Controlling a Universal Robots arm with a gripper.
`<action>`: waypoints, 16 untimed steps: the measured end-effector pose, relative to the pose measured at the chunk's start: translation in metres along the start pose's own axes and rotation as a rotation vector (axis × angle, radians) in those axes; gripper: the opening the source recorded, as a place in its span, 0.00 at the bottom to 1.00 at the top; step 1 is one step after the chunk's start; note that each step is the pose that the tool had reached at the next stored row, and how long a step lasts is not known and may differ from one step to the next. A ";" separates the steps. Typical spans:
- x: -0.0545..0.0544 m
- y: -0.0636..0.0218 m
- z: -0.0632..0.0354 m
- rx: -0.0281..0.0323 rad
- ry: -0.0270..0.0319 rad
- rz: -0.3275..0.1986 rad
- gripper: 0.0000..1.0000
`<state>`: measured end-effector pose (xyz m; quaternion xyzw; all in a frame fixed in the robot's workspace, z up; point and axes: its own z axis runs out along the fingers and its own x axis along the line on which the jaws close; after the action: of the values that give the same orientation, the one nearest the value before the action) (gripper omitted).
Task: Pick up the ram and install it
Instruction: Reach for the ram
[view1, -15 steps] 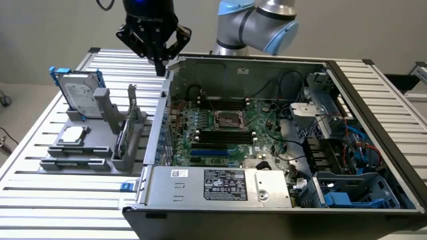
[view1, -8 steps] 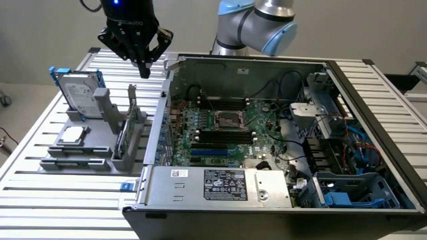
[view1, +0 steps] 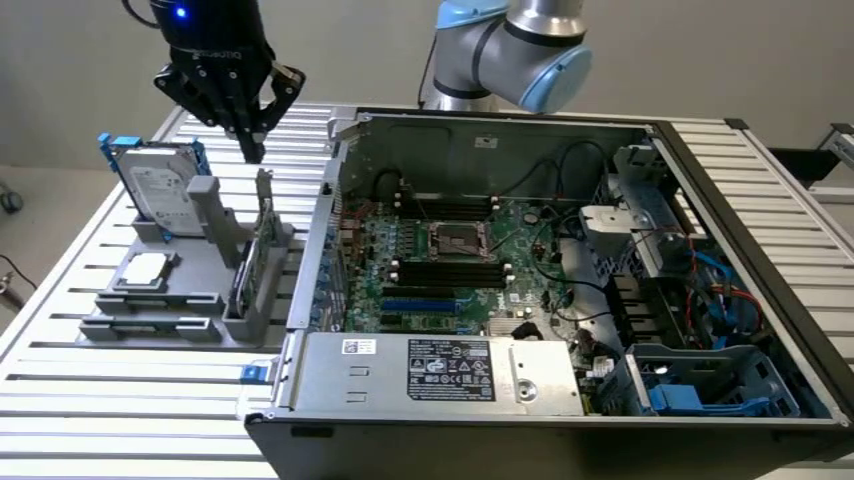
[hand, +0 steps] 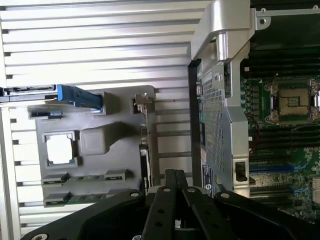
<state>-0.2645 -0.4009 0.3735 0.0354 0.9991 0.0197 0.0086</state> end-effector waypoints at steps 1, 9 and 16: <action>0.003 -0.0005 0.0005 0.0014 0.0002 0.000 0.11; 0.019 -0.0041 0.0038 0.0091 0.0067 0.000 0.11; 0.044 -0.0092 0.0096 0.0105 0.0102 0.000 0.11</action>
<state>-0.3093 -0.4066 0.3628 0.0352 0.9993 0.0147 0.0033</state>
